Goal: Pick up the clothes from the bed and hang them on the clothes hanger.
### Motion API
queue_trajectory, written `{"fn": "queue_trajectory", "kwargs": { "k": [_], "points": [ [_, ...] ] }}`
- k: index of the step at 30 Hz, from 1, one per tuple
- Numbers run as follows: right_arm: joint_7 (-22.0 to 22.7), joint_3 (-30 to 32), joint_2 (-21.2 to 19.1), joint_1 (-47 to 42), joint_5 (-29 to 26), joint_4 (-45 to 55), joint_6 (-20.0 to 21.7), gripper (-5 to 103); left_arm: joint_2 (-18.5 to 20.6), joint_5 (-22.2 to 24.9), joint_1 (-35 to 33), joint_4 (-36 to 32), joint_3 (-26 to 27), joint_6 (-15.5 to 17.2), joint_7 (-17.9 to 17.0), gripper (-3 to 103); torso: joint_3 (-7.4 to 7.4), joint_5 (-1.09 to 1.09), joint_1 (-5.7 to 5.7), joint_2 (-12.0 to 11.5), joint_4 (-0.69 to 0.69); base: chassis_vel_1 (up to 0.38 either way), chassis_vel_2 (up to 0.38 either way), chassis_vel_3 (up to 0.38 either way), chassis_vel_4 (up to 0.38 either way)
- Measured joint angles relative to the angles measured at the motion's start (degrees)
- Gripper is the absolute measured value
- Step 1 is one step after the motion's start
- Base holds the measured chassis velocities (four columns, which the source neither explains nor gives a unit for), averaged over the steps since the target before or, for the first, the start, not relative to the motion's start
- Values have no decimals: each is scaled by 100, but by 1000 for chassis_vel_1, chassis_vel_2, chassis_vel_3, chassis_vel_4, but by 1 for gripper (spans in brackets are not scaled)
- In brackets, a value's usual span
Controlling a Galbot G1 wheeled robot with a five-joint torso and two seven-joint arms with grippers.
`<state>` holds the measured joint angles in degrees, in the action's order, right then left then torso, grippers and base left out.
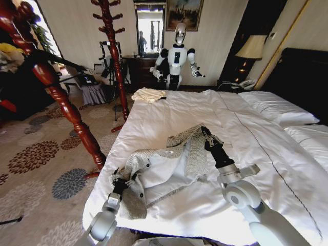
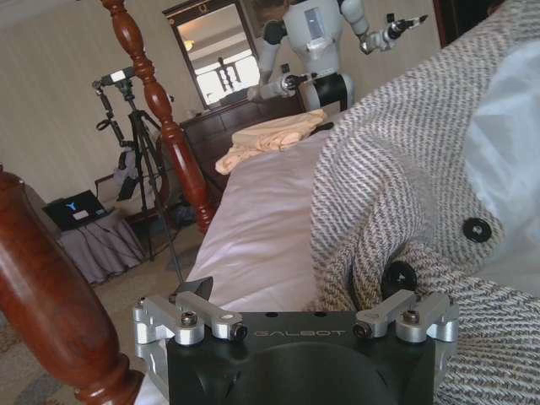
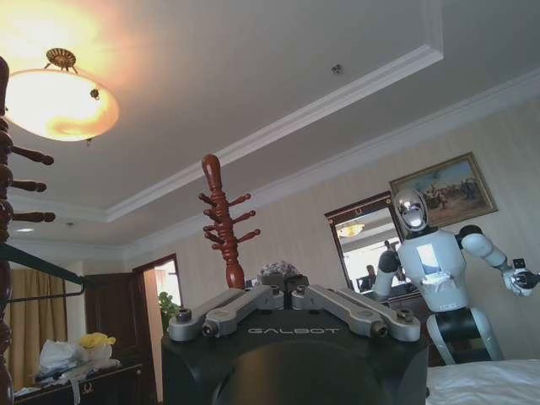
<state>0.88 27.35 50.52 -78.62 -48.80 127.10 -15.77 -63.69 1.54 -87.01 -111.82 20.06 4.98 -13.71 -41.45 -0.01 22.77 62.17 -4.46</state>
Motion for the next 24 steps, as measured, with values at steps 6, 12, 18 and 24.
{"fn": "queue_trajectory", "kwargs": {
  "k": [6, 12, 18, 24],
  "points": [
    [14, 51, 5, -1, -20, 55, 0, 0, 98, 303, 44, -218, 317, 80, 0, 100, 0, 1, 0, 0, 0, 0, 0, 0, 0],
    [22, 80, 16, 3, -39, 94, 0, 0, 215, 569, -2, -379, 799, -25, 297, 100, 0, 0, 0, 0, 0, 0, 0, 0, 0],
    [25, 86, 18, -17, -39, 139, -1, 0, 201, 652, -142, -524, 1088, -91, 500, 100, 0, 1, 0, 0, 0, 0, 0, 0, 0],
    [31, 94, 18, 27, -55, 139, -1, 0, 120, 159, -367, -643, 892, -912, 1312, 100, 0, 2, 0, 0, 0, 0, 0, 0, 0]
  ]
}}
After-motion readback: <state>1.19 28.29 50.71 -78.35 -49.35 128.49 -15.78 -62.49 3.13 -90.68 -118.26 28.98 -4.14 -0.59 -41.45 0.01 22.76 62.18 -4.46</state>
